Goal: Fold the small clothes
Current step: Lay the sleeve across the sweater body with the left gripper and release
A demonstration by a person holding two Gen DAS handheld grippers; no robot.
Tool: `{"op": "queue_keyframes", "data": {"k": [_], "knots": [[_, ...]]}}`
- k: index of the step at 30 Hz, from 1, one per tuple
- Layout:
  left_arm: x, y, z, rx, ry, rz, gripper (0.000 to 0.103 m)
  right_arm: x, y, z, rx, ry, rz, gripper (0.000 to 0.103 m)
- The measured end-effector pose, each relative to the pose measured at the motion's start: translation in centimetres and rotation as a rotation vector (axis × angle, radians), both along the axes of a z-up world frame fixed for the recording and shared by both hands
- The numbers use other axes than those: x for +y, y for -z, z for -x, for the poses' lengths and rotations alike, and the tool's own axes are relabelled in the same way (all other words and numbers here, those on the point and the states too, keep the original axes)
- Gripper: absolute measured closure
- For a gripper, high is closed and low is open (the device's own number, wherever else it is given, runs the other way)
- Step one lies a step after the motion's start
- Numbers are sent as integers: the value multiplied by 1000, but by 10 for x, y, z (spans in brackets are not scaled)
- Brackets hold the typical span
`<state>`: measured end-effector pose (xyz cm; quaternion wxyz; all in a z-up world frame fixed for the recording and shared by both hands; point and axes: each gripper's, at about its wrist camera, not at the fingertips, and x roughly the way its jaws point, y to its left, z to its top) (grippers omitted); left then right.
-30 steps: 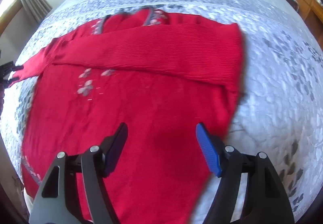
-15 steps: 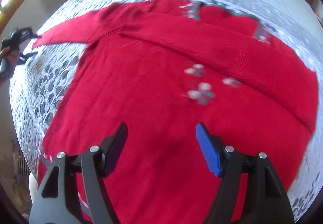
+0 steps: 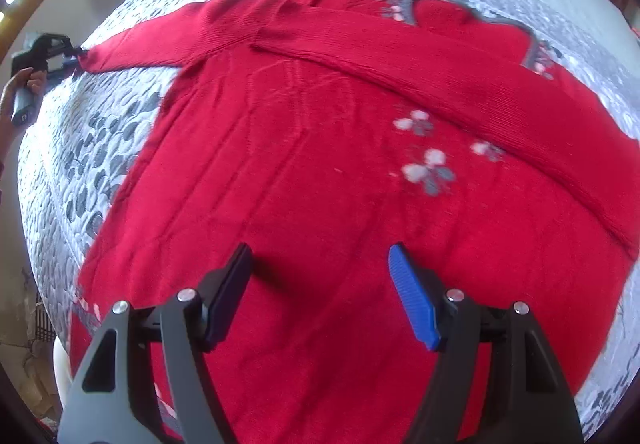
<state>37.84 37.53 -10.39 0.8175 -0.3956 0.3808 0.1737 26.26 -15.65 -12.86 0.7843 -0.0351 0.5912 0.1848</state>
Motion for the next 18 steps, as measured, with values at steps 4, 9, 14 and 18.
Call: {"op": "queue_keyframes", "data": {"k": [4, 9, 14, 18], "knots": [[-109, -32, -25, -13, 271, -190, 94, -24, -3, 4, -2, 51, -9, 32], [-240, -35, -38, -19, 543, -287, 94, -57, -6, 14, -3, 124, -28, 32], [-352, -19, -33, -16, 766, -323, 92, -84, -10, 22, -7, 174, -25, 32], [-410, -2, -20, 24, 968, -256, 63, -98, -11, 26, -7, 201, -19, 31]]}}
